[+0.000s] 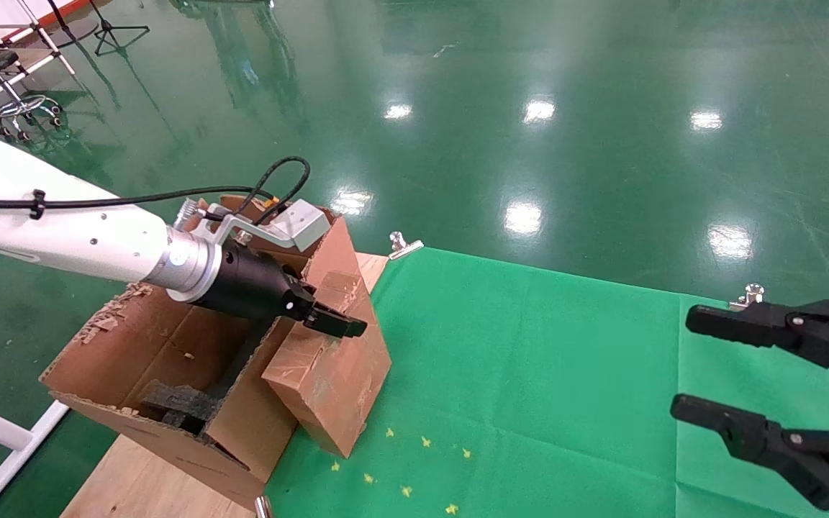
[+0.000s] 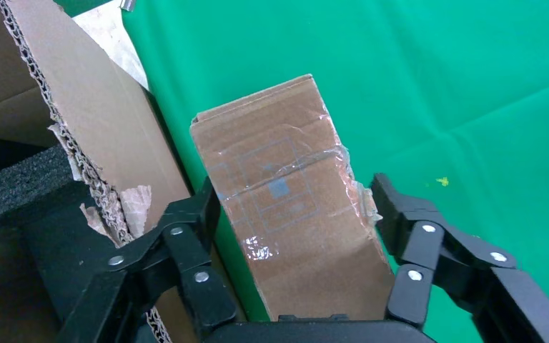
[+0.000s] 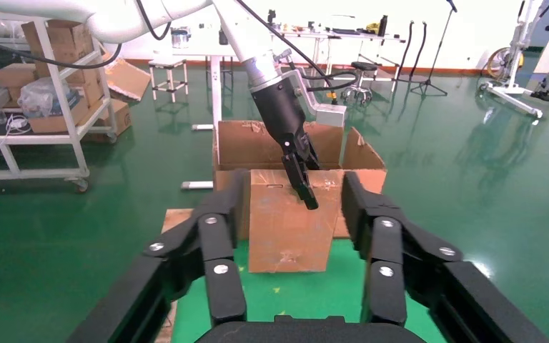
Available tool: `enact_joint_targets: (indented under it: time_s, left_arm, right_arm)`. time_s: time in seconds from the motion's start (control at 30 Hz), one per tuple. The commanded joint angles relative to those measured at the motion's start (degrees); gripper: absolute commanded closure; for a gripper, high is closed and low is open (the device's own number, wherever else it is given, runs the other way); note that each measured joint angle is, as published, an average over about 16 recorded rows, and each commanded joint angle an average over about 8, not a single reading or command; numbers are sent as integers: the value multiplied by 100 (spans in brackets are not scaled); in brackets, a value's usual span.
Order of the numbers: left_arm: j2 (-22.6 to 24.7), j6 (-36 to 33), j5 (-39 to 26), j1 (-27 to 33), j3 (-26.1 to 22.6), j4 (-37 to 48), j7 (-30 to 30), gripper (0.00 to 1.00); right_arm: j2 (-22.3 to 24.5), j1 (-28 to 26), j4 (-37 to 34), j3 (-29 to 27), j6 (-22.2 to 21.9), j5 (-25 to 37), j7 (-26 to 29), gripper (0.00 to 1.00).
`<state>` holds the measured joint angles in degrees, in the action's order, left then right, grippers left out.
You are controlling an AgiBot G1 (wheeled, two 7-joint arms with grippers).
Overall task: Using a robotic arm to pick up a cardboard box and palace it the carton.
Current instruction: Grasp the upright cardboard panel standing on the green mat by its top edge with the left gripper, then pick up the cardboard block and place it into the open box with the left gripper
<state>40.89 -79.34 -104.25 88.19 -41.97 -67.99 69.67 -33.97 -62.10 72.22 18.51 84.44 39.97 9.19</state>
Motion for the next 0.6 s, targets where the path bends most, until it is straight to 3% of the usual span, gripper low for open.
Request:
enact_joint_targets:
  time_s: [0.03,0.37,0.6]
  left_arm:
    - [-1,-1,0,1,0,-3,1,100]
    - [-33,-14,37,37,31,-31,-3,100]
    - [-251,-38,333,343,302,-149,-86,100]
  right_arm:
    - [0,0,0,0,0,0,0,0]
    - [0,0,0,0,0,0,0,0]
    - [0,-1,-1,1,0,0,0,0]
